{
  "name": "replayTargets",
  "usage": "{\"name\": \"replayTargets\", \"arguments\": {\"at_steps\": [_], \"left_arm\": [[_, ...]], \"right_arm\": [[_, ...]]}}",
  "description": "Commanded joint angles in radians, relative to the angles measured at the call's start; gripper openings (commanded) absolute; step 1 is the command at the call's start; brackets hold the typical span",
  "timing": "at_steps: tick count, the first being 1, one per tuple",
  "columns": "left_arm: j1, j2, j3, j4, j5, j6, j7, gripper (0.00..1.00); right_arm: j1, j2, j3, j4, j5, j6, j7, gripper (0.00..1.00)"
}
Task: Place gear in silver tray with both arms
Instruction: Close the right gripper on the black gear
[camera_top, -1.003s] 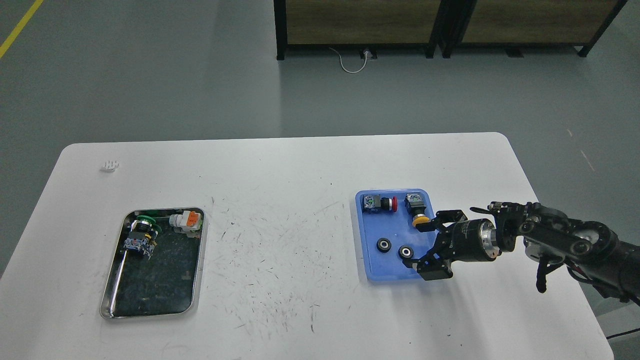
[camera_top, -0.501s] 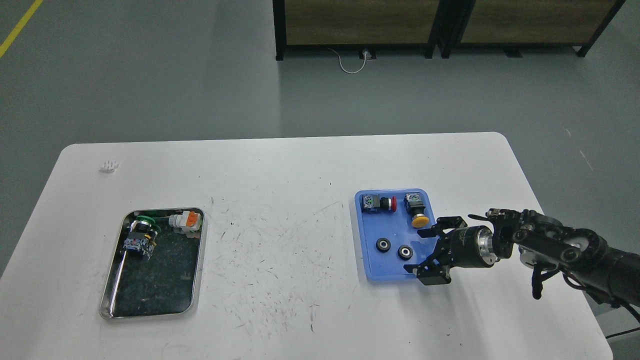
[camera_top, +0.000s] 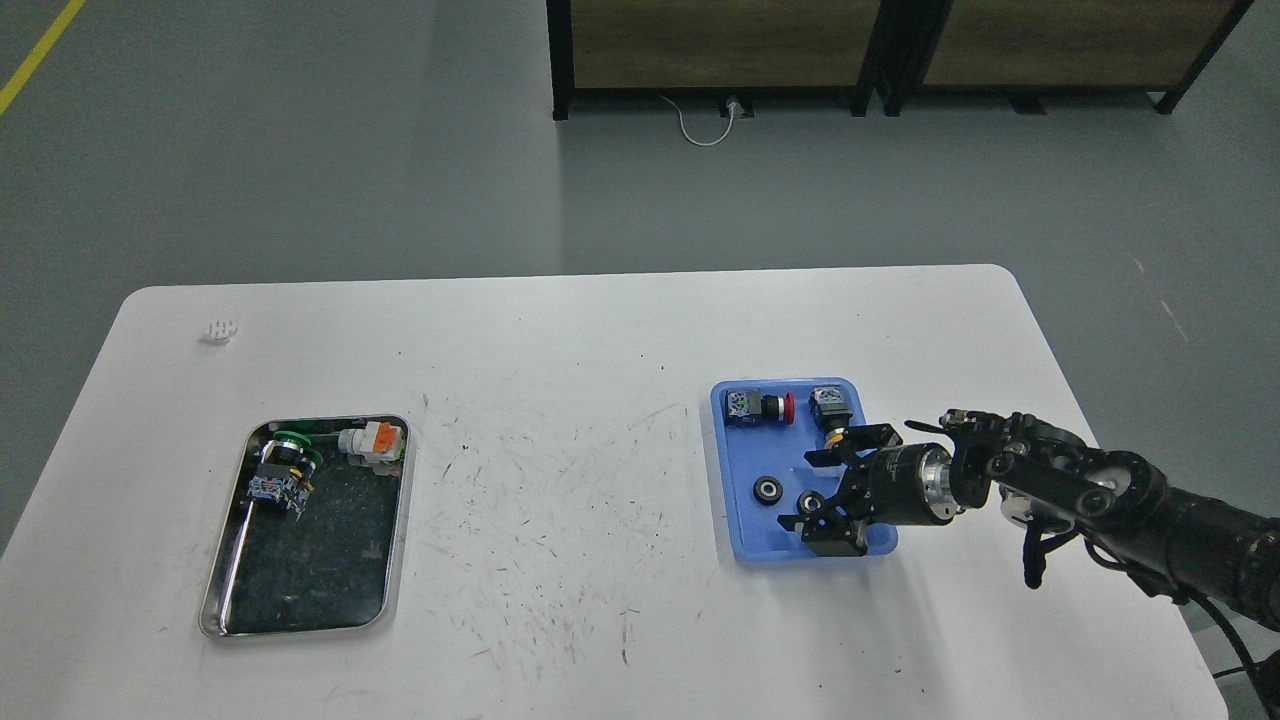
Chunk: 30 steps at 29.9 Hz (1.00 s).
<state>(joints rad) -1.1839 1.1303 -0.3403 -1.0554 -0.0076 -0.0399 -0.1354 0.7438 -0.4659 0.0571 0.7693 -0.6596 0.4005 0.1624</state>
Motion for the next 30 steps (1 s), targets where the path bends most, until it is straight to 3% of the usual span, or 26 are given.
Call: {"name": "replayTargets", "arguments": {"at_steps": [1, 30], "left_arm": [[0.0, 0.0, 0.0, 0.0, 0.0, 0.0, 0.0, 0.99], [-0.003, 0.0, 0.0, 0.0, 0.0, 0.003, 0.002, 0.99]], "right_arm": [[0.002, -0.002, 0.0, 0.004, 0.0, 0.006, -0.001, 0.84], [-0.011, -0.036, -0.008, 0.03, -0.02, 0.014, -0.004, 0.71]]}}
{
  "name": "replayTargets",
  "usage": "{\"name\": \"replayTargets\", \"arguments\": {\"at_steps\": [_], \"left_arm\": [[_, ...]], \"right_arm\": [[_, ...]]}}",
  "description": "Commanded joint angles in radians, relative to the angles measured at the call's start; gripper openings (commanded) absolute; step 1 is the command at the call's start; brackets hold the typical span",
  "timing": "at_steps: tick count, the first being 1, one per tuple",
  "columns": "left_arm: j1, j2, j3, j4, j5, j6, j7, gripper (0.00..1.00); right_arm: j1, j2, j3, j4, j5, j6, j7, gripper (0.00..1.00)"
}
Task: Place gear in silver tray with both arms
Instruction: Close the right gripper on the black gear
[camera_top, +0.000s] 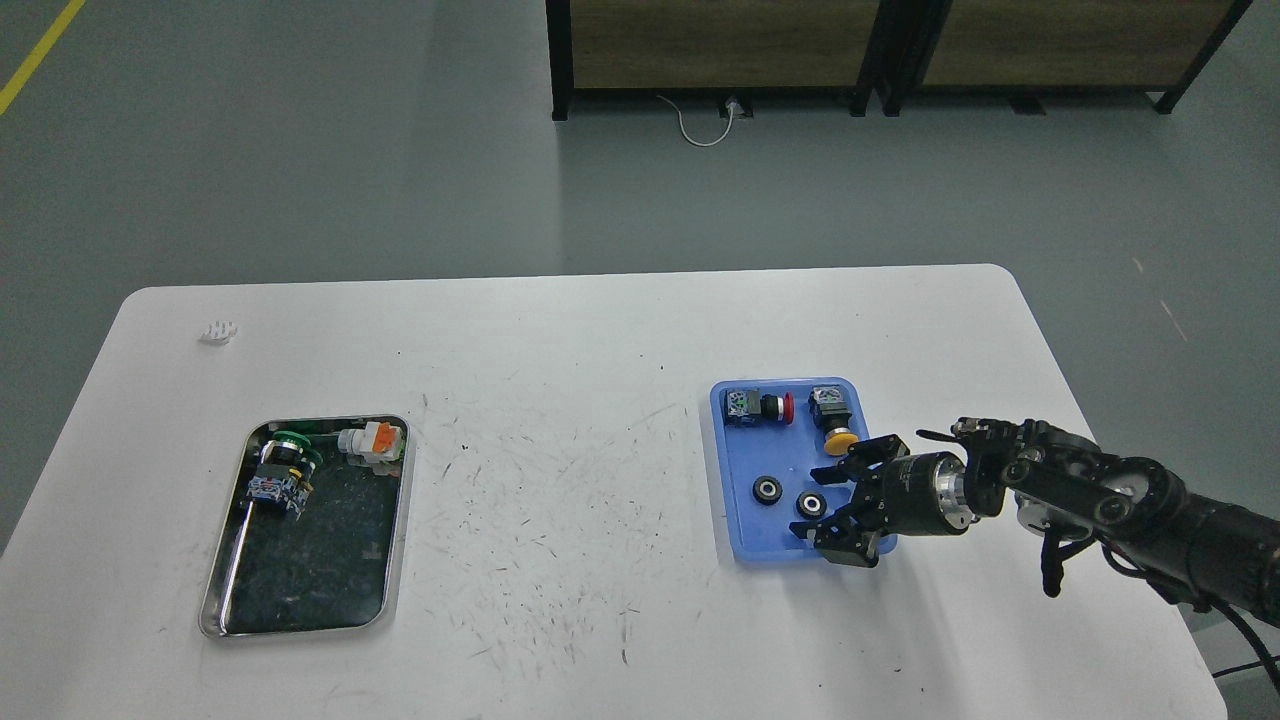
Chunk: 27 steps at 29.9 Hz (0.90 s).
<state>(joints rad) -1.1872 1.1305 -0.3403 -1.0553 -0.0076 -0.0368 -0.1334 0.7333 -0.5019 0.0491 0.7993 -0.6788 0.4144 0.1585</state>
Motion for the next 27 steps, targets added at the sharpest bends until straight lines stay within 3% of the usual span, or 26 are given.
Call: {"name": "replayTargets", "arguments": {"at_steps": [1, 27], "left_arm": [[0.0, 0.0, 0.0, 0.0, 0.0, 0.0, 0.0, 0.99], [-0.002, 0.002, 0.0, 0.0, 0.0, 0.0, 0.0, 0.99]], "right_arm": [[0.0, -0.001, 0.0, 0.0, -0.001, 0.0, 0.001, 0.7], [0.0, -0.007, 0.002, 0.003, -0.004, 0.012, 0.004, 0.36]]}}
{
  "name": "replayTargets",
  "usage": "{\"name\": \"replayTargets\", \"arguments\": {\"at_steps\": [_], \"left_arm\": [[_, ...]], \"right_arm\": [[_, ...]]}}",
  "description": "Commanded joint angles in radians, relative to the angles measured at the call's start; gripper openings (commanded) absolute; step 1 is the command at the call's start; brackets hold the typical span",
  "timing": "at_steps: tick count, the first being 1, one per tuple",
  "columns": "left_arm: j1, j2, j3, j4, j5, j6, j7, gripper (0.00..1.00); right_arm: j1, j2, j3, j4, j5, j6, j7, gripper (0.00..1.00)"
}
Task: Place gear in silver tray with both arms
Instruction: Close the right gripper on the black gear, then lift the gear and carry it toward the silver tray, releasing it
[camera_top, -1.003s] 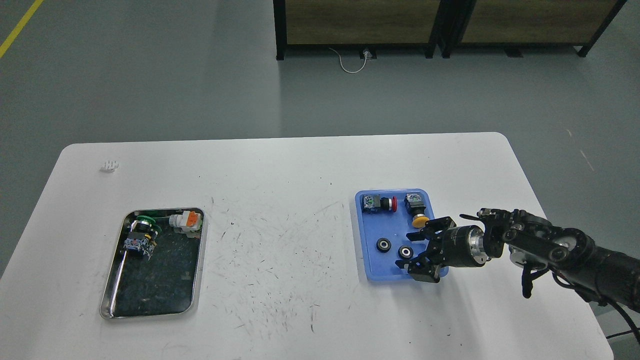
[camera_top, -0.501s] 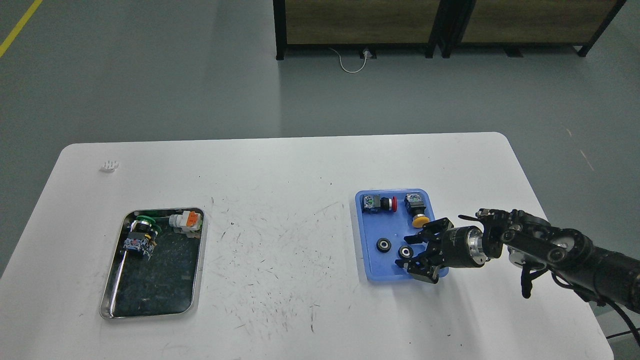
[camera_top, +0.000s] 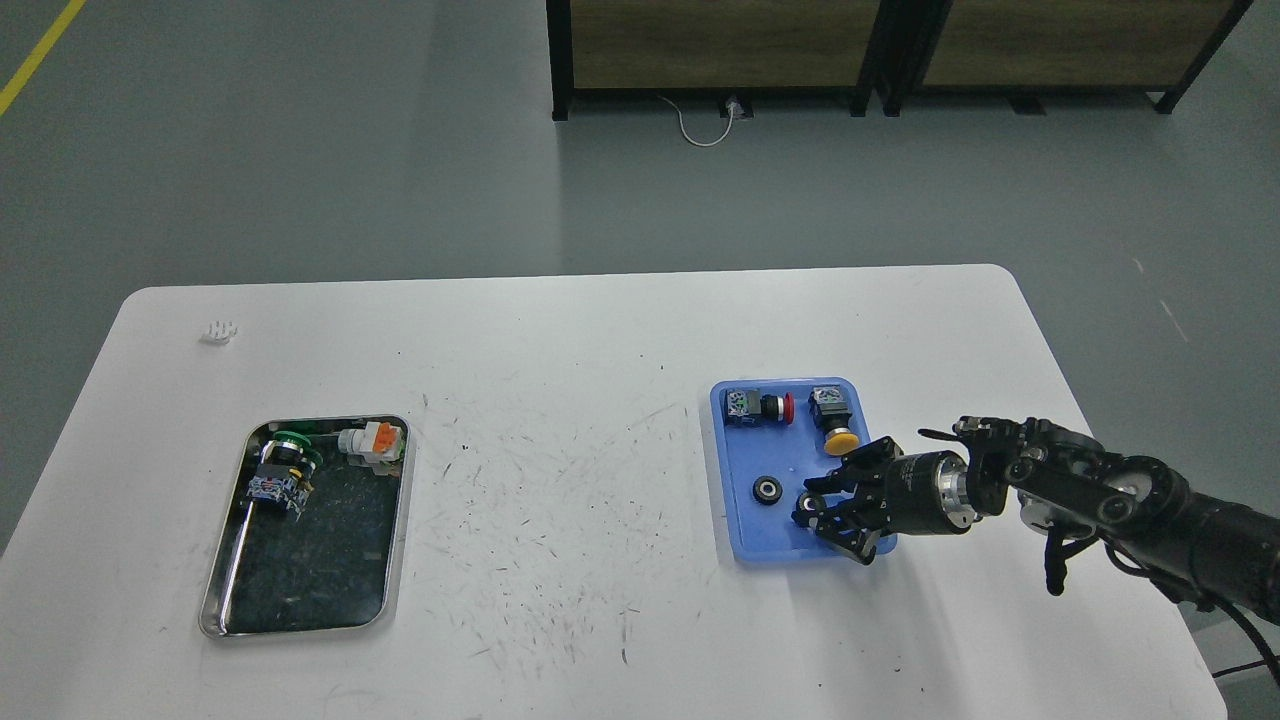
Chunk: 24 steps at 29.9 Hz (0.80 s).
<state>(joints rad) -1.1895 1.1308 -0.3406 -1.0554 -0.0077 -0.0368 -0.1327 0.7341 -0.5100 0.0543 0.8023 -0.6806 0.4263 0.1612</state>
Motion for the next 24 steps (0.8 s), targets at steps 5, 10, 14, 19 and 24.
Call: {"name": "replayTargets", "arguments": {"at_steps": [5, 10, 14, 19, 24], "left_arm": [[0.001, 0.001, 0.0, 0.0, 0.0, 0.0, 0.001, 0.99], [0.001, 0.001, 0.0, 0.0, 0.0, 0.0, 0.004, 0.99], [0.001, 0.001, 0.0, 0.0, 0.0, 0.0, 0.007, 0.99], [0.002, 0.0, 0.0, 0.0, 0.0, 0.005, 0.007, 0.99], [0.004, 0.001, 0.002, 0.0, 0.0, 0.005, 0.007, 0.99]], "right_arm": [[-0.002, -0.001, -0.002, 0.0, -0.004, 0.016, 0.003, 0.31], [0.008, -0.022, 0.019, 0.024, -0.002, 0.02, 0.008, 0.3], [0.04, -0.033, 0.07, 0.041, 0.001, 0.04, 0.008, 0.31], [0.119, 0.014, 0.058, 0.041, 0.009, 0.051, 0.008, 0.31], [0.177, 0.111, 0.006, 0.018, 0.007, 0.052, 0.008, 0.32]]}}
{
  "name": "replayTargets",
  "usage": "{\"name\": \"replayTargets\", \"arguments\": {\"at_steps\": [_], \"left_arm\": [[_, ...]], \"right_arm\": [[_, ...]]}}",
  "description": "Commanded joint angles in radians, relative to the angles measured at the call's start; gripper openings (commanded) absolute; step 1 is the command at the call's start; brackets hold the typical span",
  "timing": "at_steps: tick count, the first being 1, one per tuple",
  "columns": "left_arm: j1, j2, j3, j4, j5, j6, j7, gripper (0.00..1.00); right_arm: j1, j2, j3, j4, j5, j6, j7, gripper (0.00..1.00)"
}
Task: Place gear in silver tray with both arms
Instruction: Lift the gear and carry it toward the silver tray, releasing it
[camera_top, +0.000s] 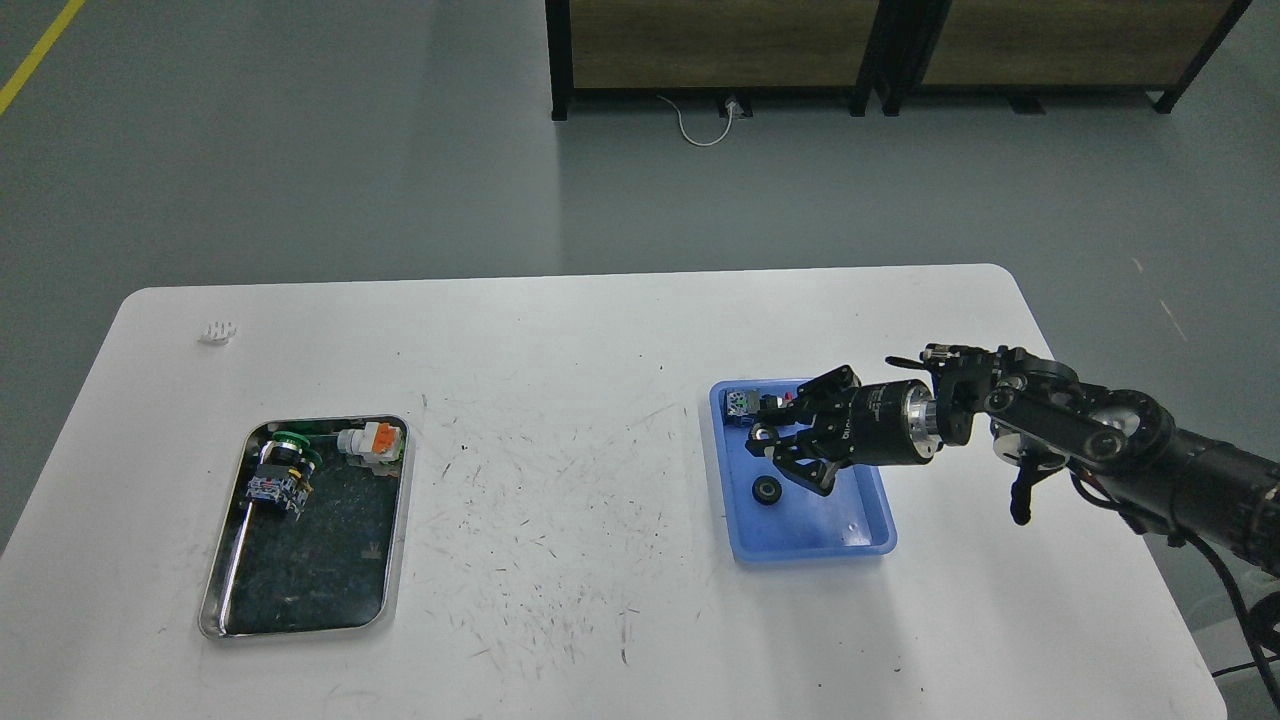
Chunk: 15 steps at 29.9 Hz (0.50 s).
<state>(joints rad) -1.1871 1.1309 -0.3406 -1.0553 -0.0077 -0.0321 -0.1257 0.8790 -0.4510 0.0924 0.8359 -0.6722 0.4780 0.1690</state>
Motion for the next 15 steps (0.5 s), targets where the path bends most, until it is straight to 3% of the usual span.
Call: {"name": "replayTargets", "arguments": {"at_steps": [1, 15], "left_arm": [[0.003, 0.001, 0.002, 0.0, 0.0, 0.0, 0.0, 0.99], [0.006, 0.0, 0.003, 0.0, 0.021, 0.001, 0.0, 0.99]], "right_arm": [[0.044, 0.08, -0.052, -0.026, -0.001, 0.001, 0.001, 0.32], [0.083, 0.379, -0.177, -0.231, -0.003, 0.011, 0.004, 0.33]]}}
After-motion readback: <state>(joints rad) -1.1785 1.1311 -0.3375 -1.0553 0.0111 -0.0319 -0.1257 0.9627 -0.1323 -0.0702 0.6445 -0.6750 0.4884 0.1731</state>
